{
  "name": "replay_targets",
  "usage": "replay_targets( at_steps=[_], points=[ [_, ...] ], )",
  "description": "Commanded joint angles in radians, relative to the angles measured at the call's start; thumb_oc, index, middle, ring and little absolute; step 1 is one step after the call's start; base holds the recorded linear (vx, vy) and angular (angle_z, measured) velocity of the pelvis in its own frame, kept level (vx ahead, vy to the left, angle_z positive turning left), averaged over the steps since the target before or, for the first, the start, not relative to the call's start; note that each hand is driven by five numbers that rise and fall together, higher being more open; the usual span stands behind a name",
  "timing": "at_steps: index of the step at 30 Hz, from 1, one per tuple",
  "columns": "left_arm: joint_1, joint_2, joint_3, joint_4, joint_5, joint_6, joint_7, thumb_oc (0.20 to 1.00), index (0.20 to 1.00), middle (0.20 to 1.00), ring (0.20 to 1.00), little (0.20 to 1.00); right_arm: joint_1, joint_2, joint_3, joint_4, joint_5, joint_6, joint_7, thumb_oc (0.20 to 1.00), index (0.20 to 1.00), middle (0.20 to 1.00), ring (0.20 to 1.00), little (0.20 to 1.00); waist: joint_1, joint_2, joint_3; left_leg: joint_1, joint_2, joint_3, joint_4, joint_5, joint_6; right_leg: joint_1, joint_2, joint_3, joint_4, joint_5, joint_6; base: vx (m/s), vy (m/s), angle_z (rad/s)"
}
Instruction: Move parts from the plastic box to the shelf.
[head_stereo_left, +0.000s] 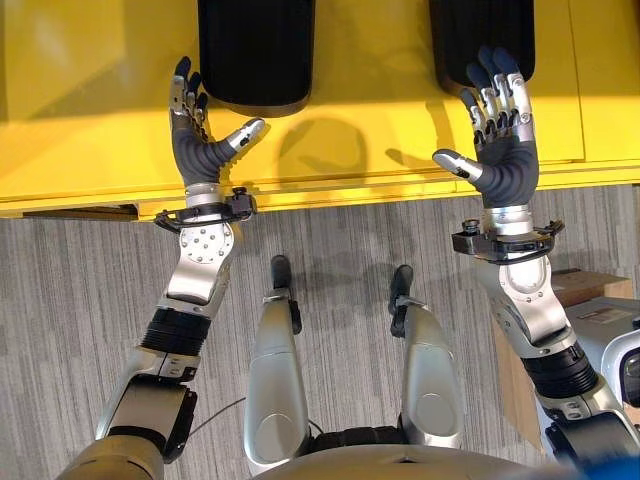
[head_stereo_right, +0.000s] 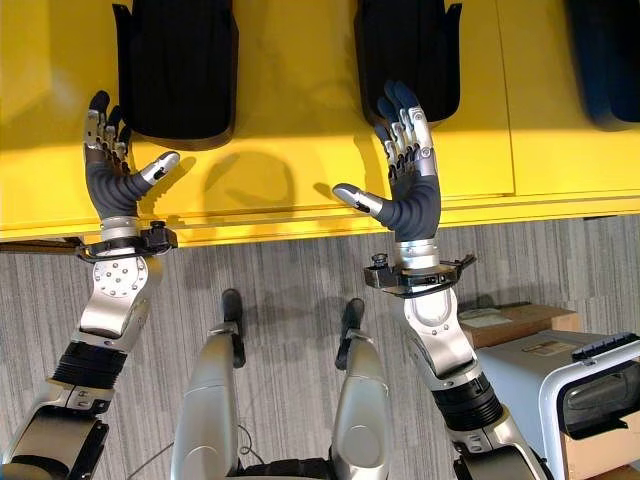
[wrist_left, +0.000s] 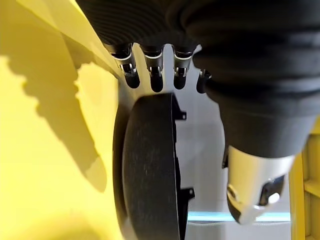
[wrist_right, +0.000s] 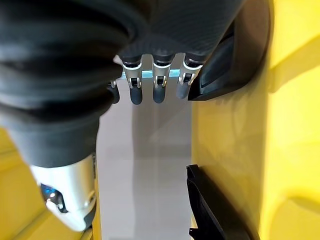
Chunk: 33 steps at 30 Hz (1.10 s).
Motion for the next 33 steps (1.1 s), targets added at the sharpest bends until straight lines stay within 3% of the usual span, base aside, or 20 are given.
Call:
replay_targets(
  at_steps=[1,17,25,33],
  points=[
    [-0.016,-0.015,-0.013,0.018,-0.011,-0.025,-0.012,1.0,1.0,1.0,1.0,1.0,0.018,0.026,-0.02,-0.038,0.016,-0.047,0.005,1.0,1.0,1.0,1.0,1.0,-0.003,-0.006,-0.08,-0.004,0.03,-0.008,-0.006,-0.006,-0.011,0.061,-0.01,0.017,0.022,-0.023,0.018,0.0,0.0,0.0],
    [0.018,-0.025,0.018,0.01,0.009,-0.023,0.015,1.0,1.0,1.0,1.0,1.0,0.026,0.026,-0.015,-0.053,0.017,-0.047,0.009,1.0,1.0,1.0,1.0,1.0,-0.003,-0.009,-0.076,-0.011,0.03,-0.002,0.001,-0.011,-0.009,0.056,-0.009,0.02,0.026,-0.024,0.016,0.0,0.0,0.0],
    [0.149,0.008,0.166,-0.192,0.104,-0.057,0.084,1.0,1.0,1.0,1.0,1.0,0.019,0.011,-0.04,-0.066,-0.002,-0.06,-0.011,1.0,1.0,1.0,1.0,1.0,0.021,-0.005,-0.073,-0.016,0.028,-0.001,-0.003,-0.011,-0.008,0.05,-0.011,0.017,0.03,-0.027,0.013,0.0,0.0,0.0],
    [0.208,0.024,0.206,-0.293,0.105,-0.075,0.057,1.0,1.0,1.0,1.0,1.0,0.016,-0.002,-0.049,-0.083,-0.011,-0.06,-0.005,1.0,1.0,1.0,1.0,1.0,0.031,0.0,-0.076,-0.019,0.027,-0.002,-0.004,-0.012,-0.006,0.048,-0.012,0.017,0.032,-0.028,0.015,0.0,0.0,0.0]
  ],
)
